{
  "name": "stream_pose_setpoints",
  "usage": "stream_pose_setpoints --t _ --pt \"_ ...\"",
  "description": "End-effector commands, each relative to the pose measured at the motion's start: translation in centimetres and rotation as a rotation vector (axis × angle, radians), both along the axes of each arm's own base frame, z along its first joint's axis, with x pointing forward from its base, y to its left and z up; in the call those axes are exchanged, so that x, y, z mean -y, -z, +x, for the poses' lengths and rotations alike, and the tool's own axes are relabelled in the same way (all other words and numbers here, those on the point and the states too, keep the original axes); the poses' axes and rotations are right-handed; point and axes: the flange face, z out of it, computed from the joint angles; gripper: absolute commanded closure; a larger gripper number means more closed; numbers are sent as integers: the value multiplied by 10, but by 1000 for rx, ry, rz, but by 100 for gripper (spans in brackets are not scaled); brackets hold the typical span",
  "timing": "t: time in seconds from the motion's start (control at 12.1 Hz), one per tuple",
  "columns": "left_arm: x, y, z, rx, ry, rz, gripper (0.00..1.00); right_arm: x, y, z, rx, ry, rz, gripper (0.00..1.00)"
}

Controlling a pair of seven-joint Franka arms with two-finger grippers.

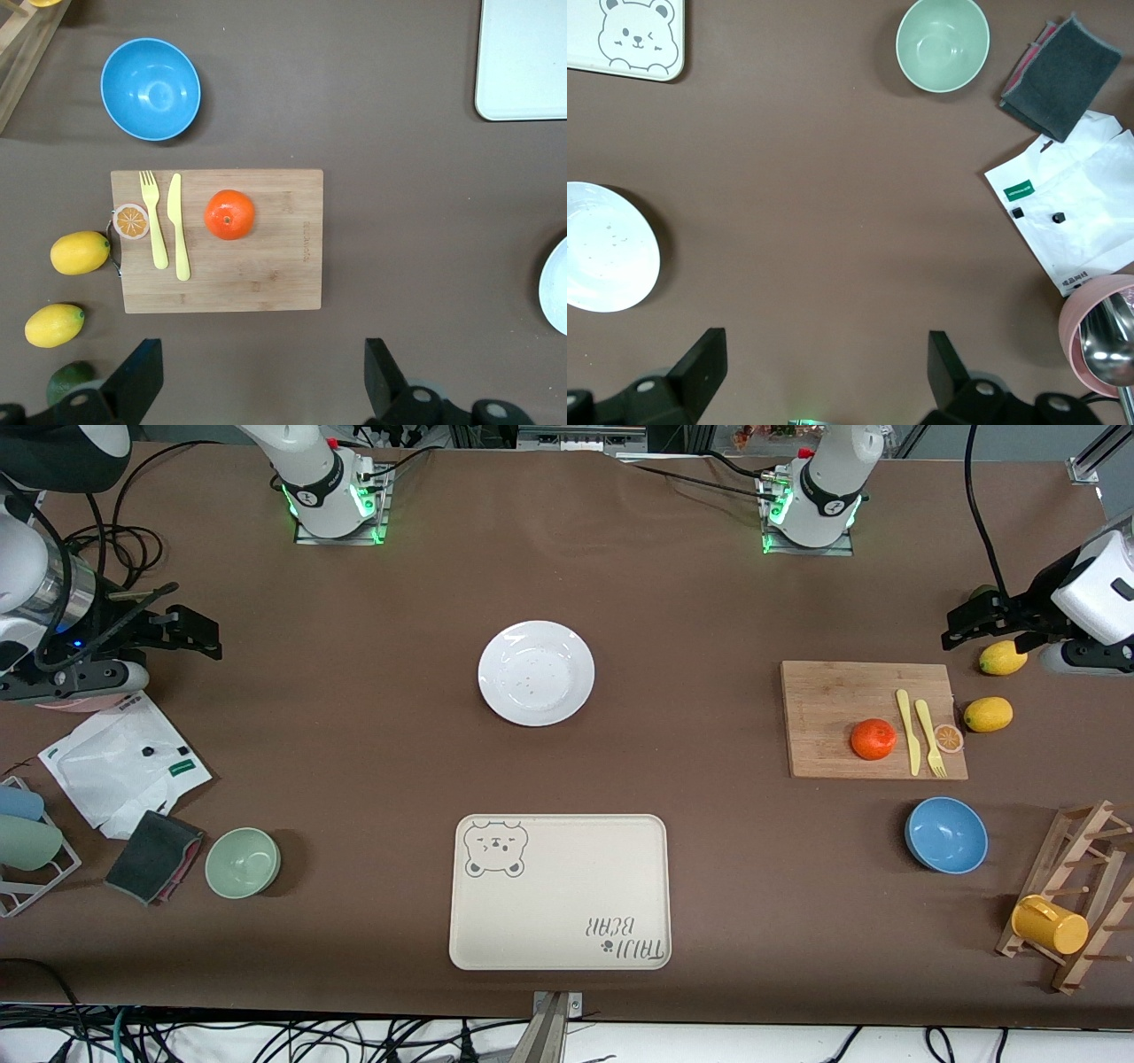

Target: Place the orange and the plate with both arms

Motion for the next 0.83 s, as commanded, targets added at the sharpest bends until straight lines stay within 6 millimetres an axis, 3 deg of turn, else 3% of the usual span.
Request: stream_pose_setpoints --t 0.0,0.75 --pt "2 -4 0 -13 22 -3 0 -1 -6 2 7 16 17 0" --pt "1 -3 -1 -26 23 20 0 -1 -5 3 11 11 16 0"
